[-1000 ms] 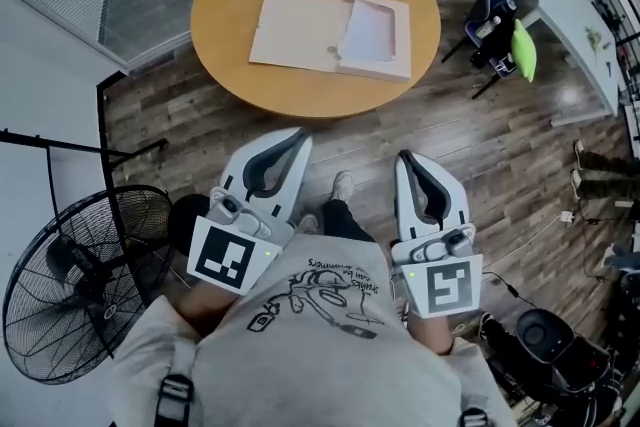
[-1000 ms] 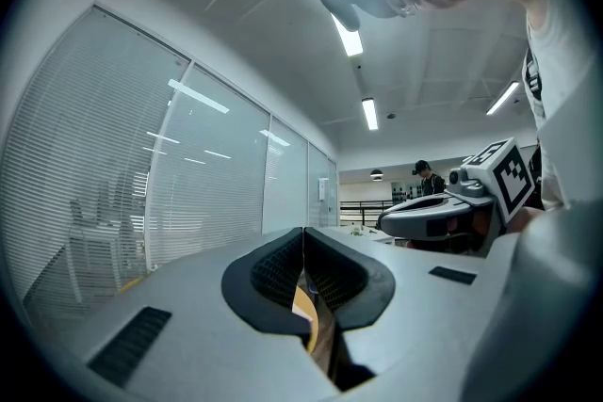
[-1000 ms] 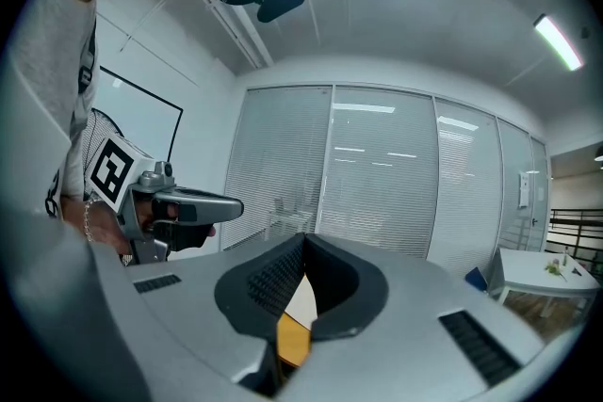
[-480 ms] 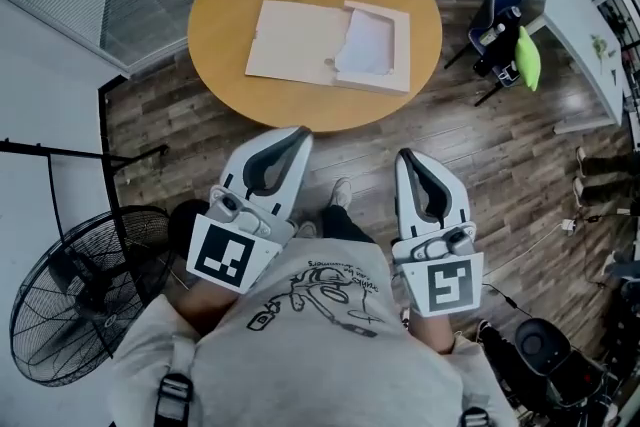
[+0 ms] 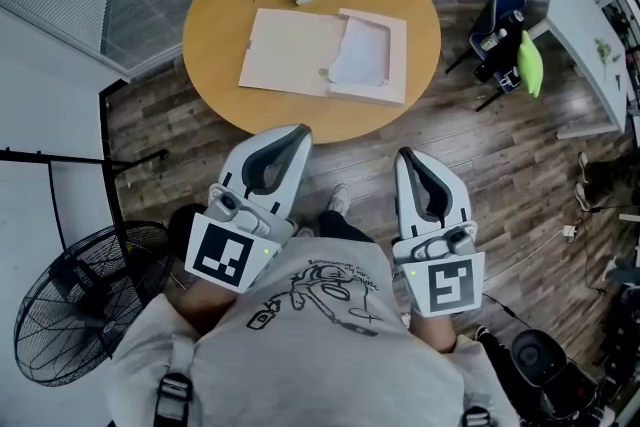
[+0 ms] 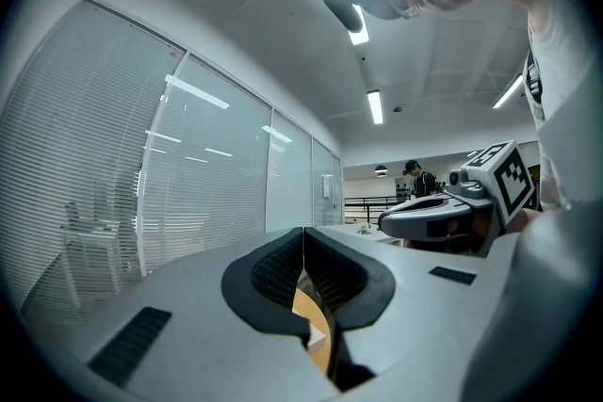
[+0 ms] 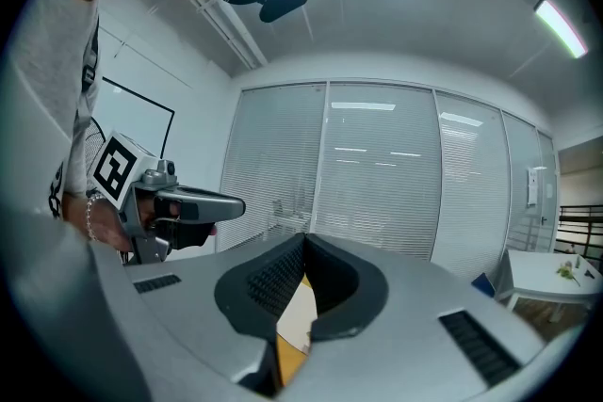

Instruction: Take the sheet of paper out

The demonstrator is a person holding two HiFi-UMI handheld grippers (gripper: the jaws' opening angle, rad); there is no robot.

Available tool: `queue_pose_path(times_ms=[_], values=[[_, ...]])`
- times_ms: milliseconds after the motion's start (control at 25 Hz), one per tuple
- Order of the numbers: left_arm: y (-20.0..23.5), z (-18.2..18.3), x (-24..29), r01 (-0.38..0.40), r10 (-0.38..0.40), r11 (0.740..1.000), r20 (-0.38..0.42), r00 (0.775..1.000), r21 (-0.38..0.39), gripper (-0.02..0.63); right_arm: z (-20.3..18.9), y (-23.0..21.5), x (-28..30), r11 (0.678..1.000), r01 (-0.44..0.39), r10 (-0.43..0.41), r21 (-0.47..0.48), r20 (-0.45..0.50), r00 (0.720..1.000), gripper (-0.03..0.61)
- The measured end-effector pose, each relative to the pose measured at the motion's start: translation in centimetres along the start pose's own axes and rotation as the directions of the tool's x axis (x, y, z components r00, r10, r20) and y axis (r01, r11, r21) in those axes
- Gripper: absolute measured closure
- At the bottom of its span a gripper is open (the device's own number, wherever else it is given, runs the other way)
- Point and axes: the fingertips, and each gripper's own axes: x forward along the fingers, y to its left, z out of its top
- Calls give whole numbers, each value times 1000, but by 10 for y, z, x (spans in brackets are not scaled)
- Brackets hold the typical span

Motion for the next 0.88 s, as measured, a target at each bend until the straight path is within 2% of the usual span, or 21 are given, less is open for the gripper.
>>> queue_pose_path(times_ms=[520,680,880], values=[[-4,-5,68,-21,21,1000,-12,1000,-6,592,-6,-68,23,1000,-14,14,10,-7,1000,571],[-5,-12,88,-25,26,999,-46,999,24,592,-6,-88,31,1000,-26,26,14,-2,1000,571],[-8,-12,112,-44,44,999,-30,999,1,592,-9,-111,39,999,-45,45,15,-1,999,571]])
